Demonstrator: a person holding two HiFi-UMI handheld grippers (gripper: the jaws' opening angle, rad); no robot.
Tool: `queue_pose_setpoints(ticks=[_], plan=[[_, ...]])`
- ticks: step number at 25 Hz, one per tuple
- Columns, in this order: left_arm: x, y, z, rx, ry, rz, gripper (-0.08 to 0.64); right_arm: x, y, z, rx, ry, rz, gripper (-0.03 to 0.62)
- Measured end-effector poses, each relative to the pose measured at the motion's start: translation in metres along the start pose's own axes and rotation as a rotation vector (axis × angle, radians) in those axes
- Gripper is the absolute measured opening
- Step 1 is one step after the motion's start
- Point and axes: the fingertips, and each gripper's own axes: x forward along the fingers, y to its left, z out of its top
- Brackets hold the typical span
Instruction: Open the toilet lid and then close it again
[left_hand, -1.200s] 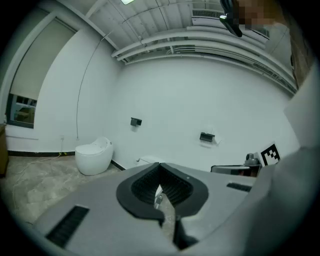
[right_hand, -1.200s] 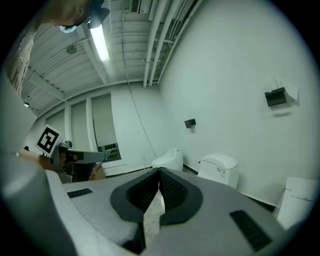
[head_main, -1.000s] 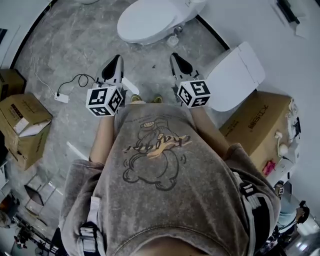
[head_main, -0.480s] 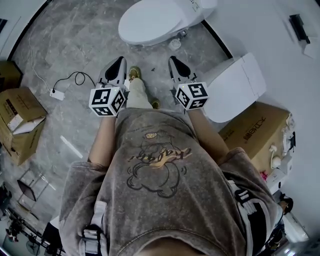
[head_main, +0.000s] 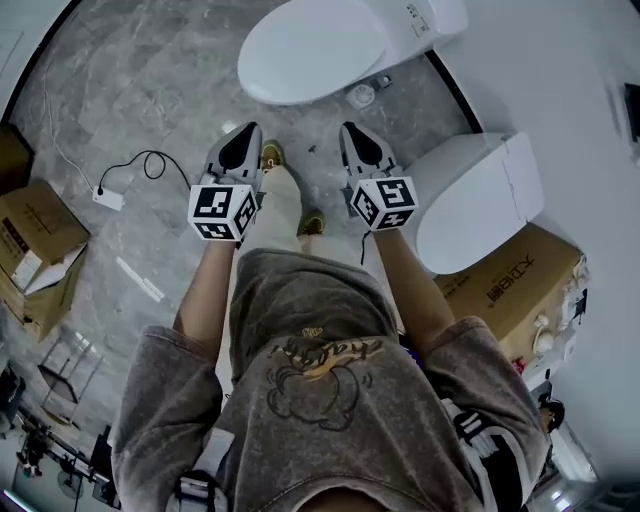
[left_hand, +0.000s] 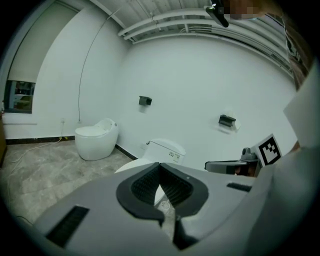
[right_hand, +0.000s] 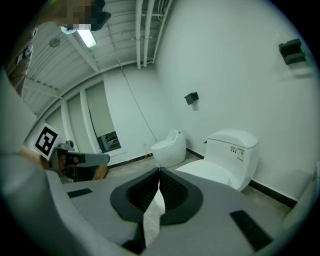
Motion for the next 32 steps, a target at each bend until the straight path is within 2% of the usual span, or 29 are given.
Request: queue_pose_setpoints(ticks=[4,14,21,27,32], plan=[[0.052,0.036,-0.040,-0.008,0.042,-0.009,0.009,0.055,-0.023,-0.043,0.020,0.050,-0.004,0.028],[0.143,0.107,-0.184,-0.036,0.161,-0.007,0.009,0.143,-0.073,-0.186,0.089,0.157,-0.046,0.028],[0.190,0.133,-0.281,-0.064,0.220,-0.001,0.009,0.197,-0.085,-0.264,0.105,0.200,-0.032,0.028],[0.217,0.141,-0.309,-0.072,0.226,-0.005,0.009,0.220,-0.097,-0.298,0.115,0.222,-0.021,0.028],[0.222,0.140,-0.309,-0.080,0.231,-0.023,0.009,0.232,-0.100,-0.295,0.112,0.213,-0.017,0.028]])
